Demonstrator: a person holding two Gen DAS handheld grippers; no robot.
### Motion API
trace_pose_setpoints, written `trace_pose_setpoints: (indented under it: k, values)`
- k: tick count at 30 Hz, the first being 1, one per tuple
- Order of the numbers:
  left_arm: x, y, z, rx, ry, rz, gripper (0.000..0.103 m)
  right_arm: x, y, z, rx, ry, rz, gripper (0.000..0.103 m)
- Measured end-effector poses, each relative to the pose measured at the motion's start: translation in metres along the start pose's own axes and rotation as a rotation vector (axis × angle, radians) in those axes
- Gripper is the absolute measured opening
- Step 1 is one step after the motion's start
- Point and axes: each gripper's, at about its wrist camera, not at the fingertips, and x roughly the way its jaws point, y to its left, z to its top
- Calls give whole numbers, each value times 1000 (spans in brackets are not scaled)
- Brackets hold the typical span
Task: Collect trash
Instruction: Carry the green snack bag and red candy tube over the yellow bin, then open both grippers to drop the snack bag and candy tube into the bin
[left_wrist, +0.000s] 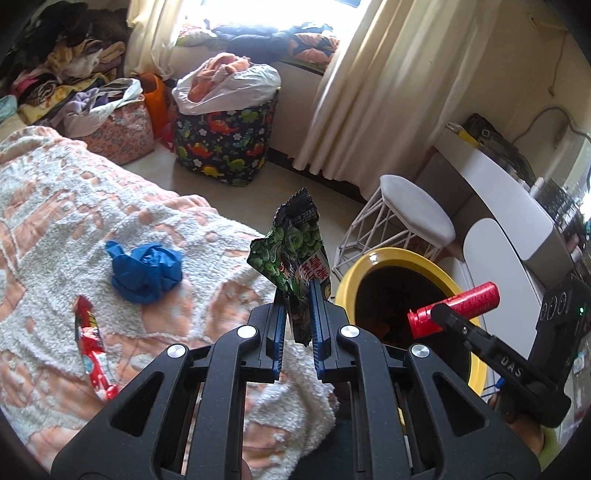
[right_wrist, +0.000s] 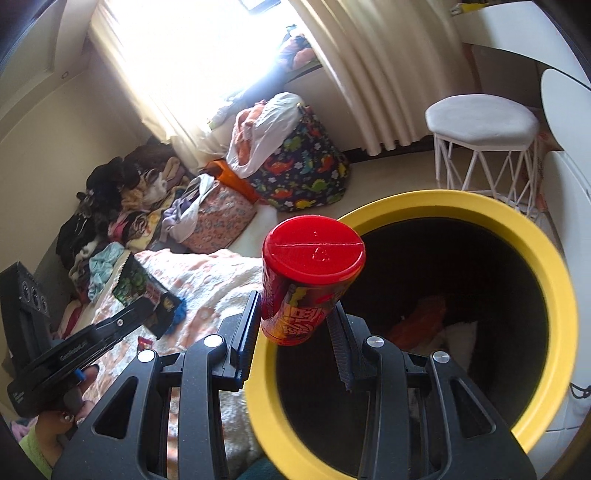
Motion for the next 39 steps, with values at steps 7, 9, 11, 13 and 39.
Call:
trace_pose_setpoints:
  k: [7, 9, 11, 13, 39]
  values:
    - [5, -20, -2, 44, 13, -15, 8, -7, -21, 6, 31, -18, -40, 34]
    - [5, -25, -4, 57, 17, -20, 8, -9, -26, 8, 43, -22, -49, 34]
    - [6, -31, -6, 72, 23, -25, 8, -10, -32, 9, 57, -25, -56, 34]
    - [7, -37, -7, 86, 30, -31, 8, -13, -37, 10, 67, -29, -64, 34]
    - [39, -96, -53, 261, 187, -122, 8, -21, -72, 14, 149, -42, -145, 35]
